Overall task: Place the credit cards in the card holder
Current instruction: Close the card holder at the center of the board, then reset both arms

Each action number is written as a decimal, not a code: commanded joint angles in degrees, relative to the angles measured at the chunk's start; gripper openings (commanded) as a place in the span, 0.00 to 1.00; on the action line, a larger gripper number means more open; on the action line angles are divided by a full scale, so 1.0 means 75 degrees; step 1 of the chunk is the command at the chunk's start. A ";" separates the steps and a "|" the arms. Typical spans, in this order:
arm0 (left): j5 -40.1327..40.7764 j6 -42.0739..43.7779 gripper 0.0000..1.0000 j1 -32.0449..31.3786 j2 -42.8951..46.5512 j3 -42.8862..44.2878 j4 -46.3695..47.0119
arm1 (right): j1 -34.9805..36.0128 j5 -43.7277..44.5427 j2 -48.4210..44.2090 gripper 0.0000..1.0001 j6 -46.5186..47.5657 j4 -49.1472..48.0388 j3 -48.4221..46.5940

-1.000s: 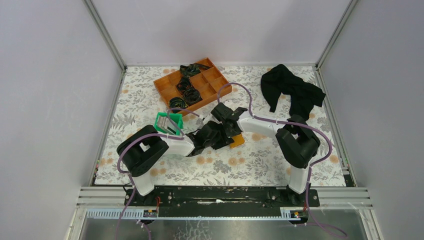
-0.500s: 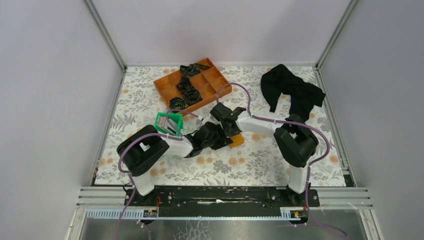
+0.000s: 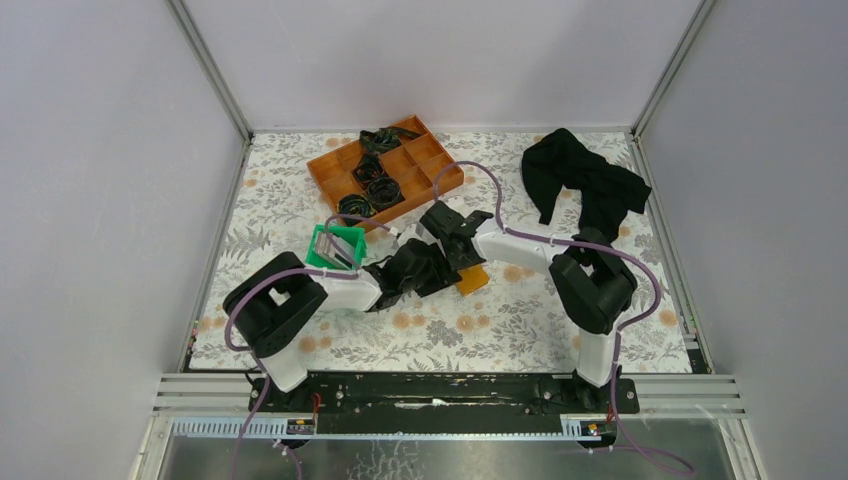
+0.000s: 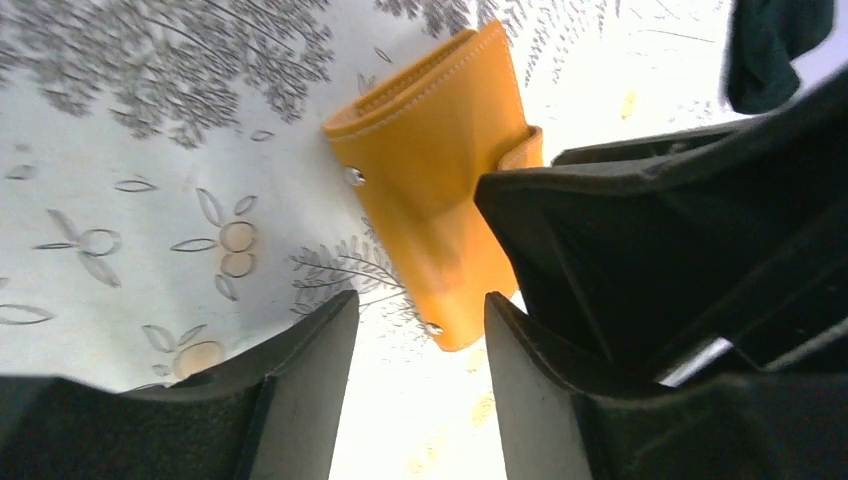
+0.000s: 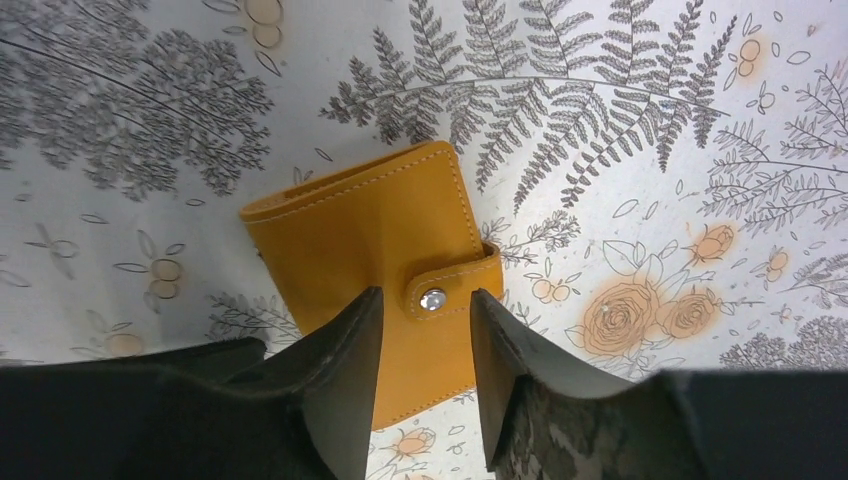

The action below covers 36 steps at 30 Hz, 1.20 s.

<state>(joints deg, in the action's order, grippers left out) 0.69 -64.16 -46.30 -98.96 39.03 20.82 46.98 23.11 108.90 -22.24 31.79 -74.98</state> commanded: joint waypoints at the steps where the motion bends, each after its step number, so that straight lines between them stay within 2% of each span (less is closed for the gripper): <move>1: 0.1254 0.0971 0.60 0.0184 -0.0165 -0.0017 -0.3850 | 0.0027 0.0078 -0.0709 0.47 -0.0163 -0.0166 -0.0071; 10: 0.2442 0.1660 0.63 0.0208 0.1401 0.1335 -0.5776 | -0.1366 0.0097 -0.2134 0.55 0.0087 -0.0575 0.0487; 12: 0.2797 0.1854 0.65 0.0226 0.1740 0.1688 -0.6064 | -0.1579 0.0329 -0.2404 0.62 0.0228 -0.0653 0.0595; 16: 0.3417 0.2412 0.67 0.0273 0.2312 0.2323 -0.6294 | -0.1849 0.0805 -0.3059 0.82 0.0411 -0.0768 0.0954; 23: 0.4130 0.3602 0.72 0.0421 0.3093 0.2747 -0.5704 | -0.1987 0.1828 -0.3674 0.98 0.0108 -0.0025 0.1088; 28: 0.4271 0.3978 0.76 0.0631 0.3555 0.2466 -0.5406 | -0.1984 0.2166 -0.4167 1.00 -0.0465 0.0455 0.1235; 36: 0.4221 0.4068 0.78 0.0747 0.4118 0.1744 -0.5075 | -0.1986 0.2372 -0.4899 0.99 -0.0553 0.0736 0.1702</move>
<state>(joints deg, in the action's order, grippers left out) 30.35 -35.79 -41.15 -69.87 54.22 -21.47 32.29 37.39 75.07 -24.71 35.09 -63.09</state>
